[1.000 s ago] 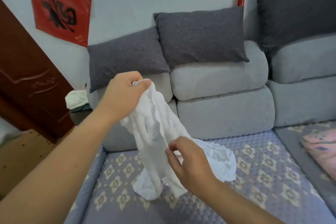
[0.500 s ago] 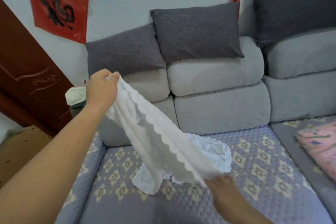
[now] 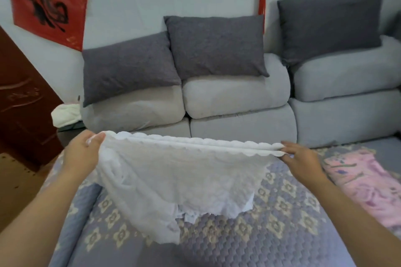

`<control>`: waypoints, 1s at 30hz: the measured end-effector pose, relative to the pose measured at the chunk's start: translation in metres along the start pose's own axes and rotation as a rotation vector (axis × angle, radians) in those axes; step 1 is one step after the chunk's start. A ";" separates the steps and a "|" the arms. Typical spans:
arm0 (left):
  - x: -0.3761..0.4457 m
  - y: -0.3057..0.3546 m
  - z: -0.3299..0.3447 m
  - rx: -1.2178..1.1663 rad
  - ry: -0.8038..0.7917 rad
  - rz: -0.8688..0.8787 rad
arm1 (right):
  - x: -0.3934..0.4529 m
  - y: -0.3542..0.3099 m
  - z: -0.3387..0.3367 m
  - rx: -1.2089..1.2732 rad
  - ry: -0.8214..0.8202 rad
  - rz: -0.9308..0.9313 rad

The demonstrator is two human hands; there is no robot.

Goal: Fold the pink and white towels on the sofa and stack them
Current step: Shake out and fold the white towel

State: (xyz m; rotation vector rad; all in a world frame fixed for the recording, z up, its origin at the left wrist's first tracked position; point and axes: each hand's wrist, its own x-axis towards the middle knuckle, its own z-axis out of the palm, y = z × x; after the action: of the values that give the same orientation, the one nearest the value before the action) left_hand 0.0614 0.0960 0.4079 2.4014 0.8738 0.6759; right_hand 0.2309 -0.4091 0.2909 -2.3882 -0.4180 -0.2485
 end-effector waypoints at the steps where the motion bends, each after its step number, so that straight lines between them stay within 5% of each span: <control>1: -0.005 -0.003 0.001 -0.072 0.013 -0.038 | -0.001 -0.009 -0.004 0.131 -0.009 0.056; 9: -0.033 -0.038 -0.002 -0.469 -0.054 -0.312 | -0.004 -0.037 -0.022 1.030 -0.124 0.324; 16: -0.053 -0.051 0.029 -0.085 -0.243 -0.352 | -0.008 -0.019 0.005 1.034 -0.150 0.569; 26: -0.132 0.109 0.039 -0.185 -0.811 0.214 | -0.047 -0.134 -0.013 0.976 -0.430 0.187; 30: -0.163 0.148 0.054 -0.238 -0.887 0.330 | -0.059 -0.160 -0.014 0.960 -0.506 0.089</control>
State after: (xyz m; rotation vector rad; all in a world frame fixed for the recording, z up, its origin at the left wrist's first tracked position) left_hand 0.0496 -0.1304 0.4096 2.2752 0.0251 -0.2028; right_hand 0.1174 -0.3186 0.3806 -1.4798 -0.5060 0.5115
